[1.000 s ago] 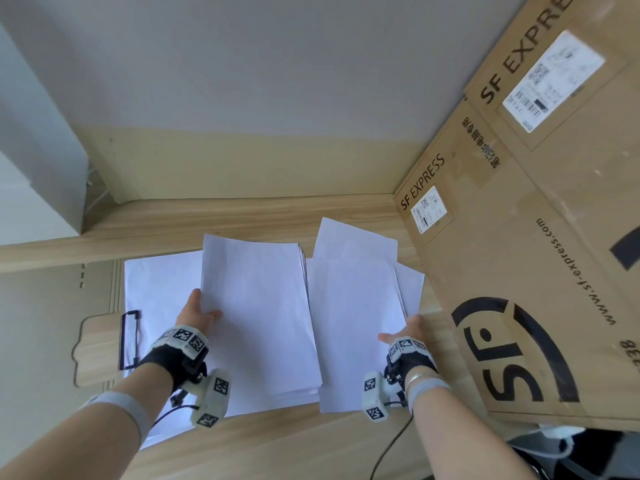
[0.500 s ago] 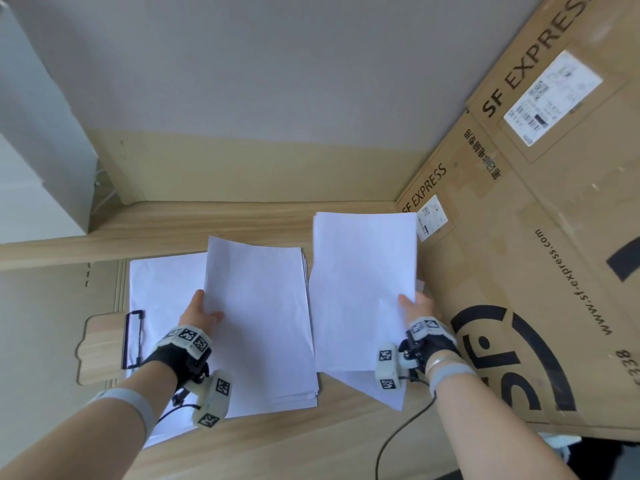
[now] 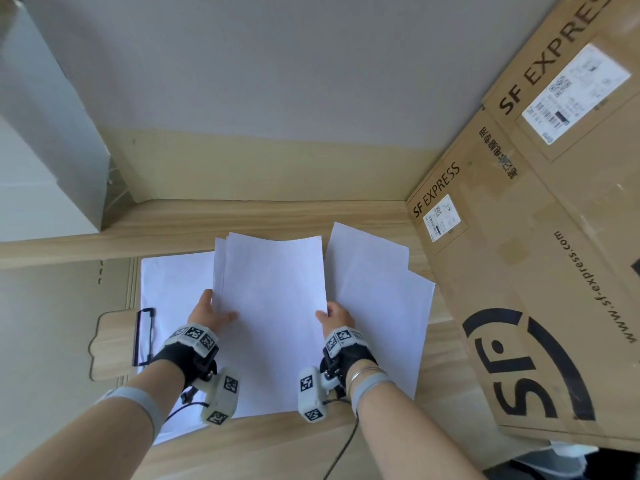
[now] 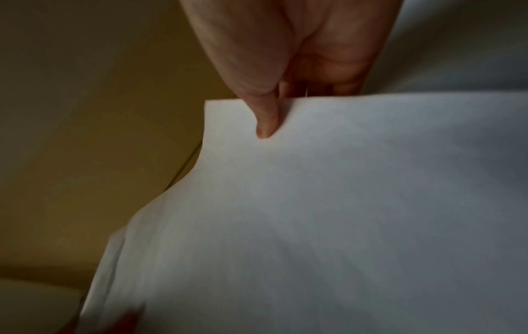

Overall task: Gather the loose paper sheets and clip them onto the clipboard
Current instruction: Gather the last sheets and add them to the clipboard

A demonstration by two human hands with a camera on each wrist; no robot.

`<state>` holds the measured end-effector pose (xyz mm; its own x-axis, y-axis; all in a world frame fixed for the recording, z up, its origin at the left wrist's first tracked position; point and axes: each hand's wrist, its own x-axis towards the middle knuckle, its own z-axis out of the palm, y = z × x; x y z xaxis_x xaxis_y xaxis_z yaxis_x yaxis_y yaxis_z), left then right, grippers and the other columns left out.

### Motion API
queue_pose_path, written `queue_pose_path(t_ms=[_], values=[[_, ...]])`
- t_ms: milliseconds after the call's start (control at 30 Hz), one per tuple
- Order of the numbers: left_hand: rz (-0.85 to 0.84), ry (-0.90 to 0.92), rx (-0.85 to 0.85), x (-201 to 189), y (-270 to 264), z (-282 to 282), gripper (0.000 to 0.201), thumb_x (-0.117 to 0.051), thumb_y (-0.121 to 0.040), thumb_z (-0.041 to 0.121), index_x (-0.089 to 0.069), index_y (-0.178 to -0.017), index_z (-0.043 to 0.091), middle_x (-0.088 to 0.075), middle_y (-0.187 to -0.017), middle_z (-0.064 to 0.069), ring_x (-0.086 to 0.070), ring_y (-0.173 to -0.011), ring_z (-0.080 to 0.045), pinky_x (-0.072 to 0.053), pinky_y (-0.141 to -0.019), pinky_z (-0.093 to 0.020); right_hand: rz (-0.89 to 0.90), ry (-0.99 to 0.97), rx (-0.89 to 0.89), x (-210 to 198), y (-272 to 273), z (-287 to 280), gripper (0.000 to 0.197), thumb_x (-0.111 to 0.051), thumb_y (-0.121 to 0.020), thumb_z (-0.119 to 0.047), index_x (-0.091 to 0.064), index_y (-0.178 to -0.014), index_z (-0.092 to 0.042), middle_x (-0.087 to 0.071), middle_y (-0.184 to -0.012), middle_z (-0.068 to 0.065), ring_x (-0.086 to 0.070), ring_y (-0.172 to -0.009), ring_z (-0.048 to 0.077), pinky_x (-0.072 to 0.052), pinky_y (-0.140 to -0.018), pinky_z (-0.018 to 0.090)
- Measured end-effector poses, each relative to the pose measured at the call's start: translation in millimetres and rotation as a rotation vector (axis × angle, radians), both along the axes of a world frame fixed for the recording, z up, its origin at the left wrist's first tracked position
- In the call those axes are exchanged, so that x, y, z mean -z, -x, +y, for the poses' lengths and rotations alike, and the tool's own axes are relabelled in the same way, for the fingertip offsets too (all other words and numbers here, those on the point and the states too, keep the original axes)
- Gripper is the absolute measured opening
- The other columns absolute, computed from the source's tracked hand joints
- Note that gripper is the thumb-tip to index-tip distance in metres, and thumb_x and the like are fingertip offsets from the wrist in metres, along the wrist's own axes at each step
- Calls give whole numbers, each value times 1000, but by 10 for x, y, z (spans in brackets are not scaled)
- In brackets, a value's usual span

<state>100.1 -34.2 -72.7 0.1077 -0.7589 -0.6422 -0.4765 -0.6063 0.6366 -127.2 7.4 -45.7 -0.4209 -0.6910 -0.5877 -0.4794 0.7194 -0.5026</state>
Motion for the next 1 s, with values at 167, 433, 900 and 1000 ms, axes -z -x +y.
queue_pose_path(t_ms=[167, 433, 900, 1000], values=[[-35, -4, -15, 113, -79, -17, 47, -66, -81, 10, -43, -121, 9, -61, -119, -21, -61, -105, -38, -49, -94, -49, 260, -90, 359, -102, 706, 135, 62, -68, -81, -25, -37, -135, -20, -34, -142, 13, -35, -129, 34, -35, -105, 44], [-7, 31, -13, 189, -116, -35, 39, -66, -81, 8, -44, -114, 6, -63, -110, -22, -62, -98, -39, -51, -90, -48, 149, -259, 573, -195, 1141, 351, 98, -85, -64, -24, -25, -139, -7, -46, -136, 18, -50, -122, 36, -39, -99, 49], [5, 97, -51, 152, -164, -42, 32, -66, -81, 4, -44, -105, 7, -64, -104, -26, -63, -94, -41, -51, -85, -49, 125, -30, 366, -264, 1118, -26, 42, -65, -84, -27, -59, -113, 3, -61, -119, 19, -59, -91, 29, -47, -80, 33], [-20, 92, -62, 120, -198, -41, 33, -64, -82, 7, -44, -108, 8, -63, -103, -23, -63, -94, -40, -52, -85, -48, 200, -82, 321, -211, 1075, -115, 49, -71, -80, -25, -56, -118, 2, -57, -124, 17, -55, -116, 32, -46, -93, 37]])
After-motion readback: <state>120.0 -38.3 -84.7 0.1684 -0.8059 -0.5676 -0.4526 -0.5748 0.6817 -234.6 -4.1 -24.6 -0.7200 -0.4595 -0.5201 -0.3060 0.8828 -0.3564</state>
